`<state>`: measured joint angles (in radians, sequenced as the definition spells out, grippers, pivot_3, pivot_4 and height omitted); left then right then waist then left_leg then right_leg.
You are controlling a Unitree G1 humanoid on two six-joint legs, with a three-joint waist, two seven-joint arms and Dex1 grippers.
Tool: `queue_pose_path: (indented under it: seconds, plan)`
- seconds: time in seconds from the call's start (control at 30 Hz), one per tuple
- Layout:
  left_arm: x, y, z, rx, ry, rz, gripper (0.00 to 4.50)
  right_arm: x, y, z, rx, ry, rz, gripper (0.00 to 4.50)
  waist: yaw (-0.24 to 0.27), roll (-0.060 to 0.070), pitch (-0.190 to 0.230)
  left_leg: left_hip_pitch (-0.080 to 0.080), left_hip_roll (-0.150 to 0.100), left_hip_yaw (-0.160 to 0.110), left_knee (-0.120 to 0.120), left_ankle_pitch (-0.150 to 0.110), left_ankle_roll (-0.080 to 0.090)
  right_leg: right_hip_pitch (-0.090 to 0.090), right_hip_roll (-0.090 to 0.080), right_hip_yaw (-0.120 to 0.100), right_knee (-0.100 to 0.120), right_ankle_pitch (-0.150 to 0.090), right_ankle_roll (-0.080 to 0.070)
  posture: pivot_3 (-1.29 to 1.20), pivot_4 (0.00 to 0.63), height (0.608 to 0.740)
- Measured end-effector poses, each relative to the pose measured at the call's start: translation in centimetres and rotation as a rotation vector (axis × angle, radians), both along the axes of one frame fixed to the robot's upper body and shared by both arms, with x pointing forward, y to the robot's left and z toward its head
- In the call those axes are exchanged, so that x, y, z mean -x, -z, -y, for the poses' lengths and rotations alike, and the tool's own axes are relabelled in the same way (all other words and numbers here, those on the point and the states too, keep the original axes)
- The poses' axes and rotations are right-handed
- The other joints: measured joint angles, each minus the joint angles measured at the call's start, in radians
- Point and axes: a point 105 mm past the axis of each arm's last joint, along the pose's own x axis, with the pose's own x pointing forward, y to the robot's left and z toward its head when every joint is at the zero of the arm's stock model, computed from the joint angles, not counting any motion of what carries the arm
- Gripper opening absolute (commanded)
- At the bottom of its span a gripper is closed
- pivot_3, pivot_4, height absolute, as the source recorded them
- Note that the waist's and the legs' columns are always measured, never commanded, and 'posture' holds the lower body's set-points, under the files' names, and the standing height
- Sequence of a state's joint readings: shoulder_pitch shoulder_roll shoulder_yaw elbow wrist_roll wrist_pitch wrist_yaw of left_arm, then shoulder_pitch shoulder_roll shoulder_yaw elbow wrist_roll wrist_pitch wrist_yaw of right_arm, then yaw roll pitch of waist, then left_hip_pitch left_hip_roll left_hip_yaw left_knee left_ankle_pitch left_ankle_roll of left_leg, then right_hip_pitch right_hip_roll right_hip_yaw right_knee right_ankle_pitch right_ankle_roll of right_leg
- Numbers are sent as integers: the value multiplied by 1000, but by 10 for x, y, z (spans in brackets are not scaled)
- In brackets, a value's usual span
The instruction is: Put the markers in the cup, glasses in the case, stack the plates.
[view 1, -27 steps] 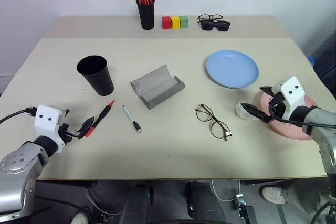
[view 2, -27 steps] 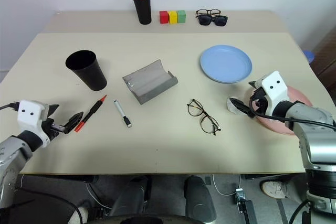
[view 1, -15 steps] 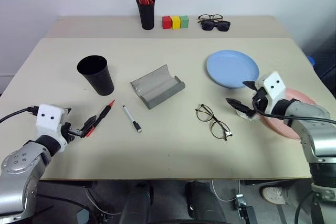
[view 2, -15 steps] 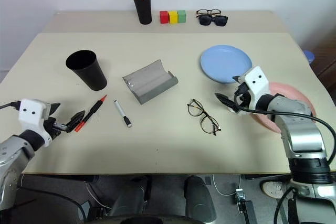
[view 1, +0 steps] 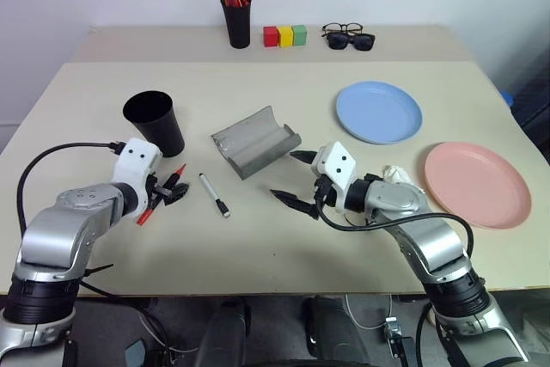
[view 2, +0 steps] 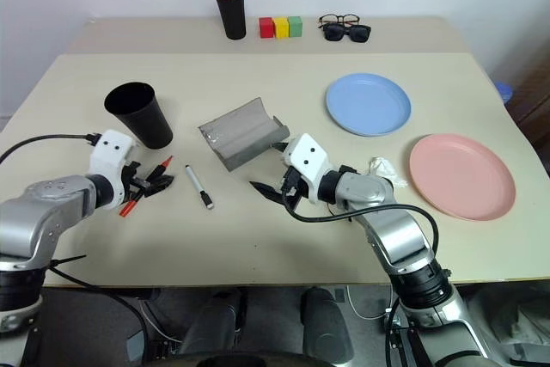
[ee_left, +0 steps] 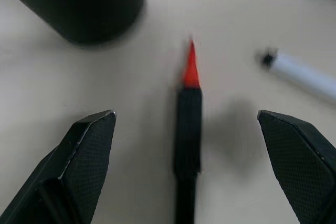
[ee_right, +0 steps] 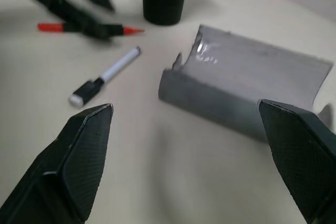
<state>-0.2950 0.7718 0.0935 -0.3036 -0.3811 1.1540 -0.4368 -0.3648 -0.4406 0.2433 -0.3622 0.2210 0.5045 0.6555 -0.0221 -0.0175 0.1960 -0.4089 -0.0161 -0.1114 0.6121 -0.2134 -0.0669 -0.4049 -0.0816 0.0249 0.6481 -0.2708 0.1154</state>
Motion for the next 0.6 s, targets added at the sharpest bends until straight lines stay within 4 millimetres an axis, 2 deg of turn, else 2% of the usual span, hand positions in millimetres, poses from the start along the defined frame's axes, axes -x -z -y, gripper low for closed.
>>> queue_pose_path:
  seconds: [0.03, 0.07, 0.1, 0.33, 0.5, 0.57, 0.6]
  plan:
    - [-1, -1, -1, -6, -1, -19, 4438, 1, 0, -2, -2, 0, -2, 4500, 0, 0, 0, 0, 0, 0, 0, 0, 0, 0, 0, 0, 1, 0, 0, 0, 150, 740]
    - [-3, -2, -1, -5, -5, -40, 3907, 2, 0, -4, -5, -5, -3, 4500, 0, 0, 0, 1, 0, 0, 0, 0, 0, 0, 0, 0, 1, 0, 0, 0, 150, 740]
    - [-4, -3, 1, -3, -6, -57, 3629, 2, 0, -5, -6, -8, -3, 4500, 0, 0, 0, 1, 0, 0, 0, 0, 0, 0, 0, 0, 1, 0, 0, 0, 150, 740]
    - [-2, -2, -5, -15, -25, -101, 133, 3, 1, -10, -5, -4, 2, 4500, -21, 0, 0, 1, 0, 0, 0, 0, 0, 0, 0, 0, 2, 0, 0, 0, 150, 740]
    - [0, -4, -3, -19, 23, -53, 21, 2, 1, -11, -6, -3, 5, 4500, -21, 0, 0, 1, 1, 0, 0, 0, 0, 0, 0, 0, 2, 0, 0, 0, 150, 740]
    - [-1, -18, 9, 55, 100, 37, 21, 1, 0, -11, -5, -2, 10, 4500, -18, 0, 0, 0, 1, 0, 0, 0, 0, 0, 0, 0, 1, 0, 0, 0, 150, 740]
    - [-2, -35, 22, 111, 171, 124, 21, 1, 0, -11, -4, -2, 12, 4500, -14, -1, 0, -1, 1, 0, 1, 0, -1, 0, -1, 0, 0, 0, 0, 0, 150, 740]
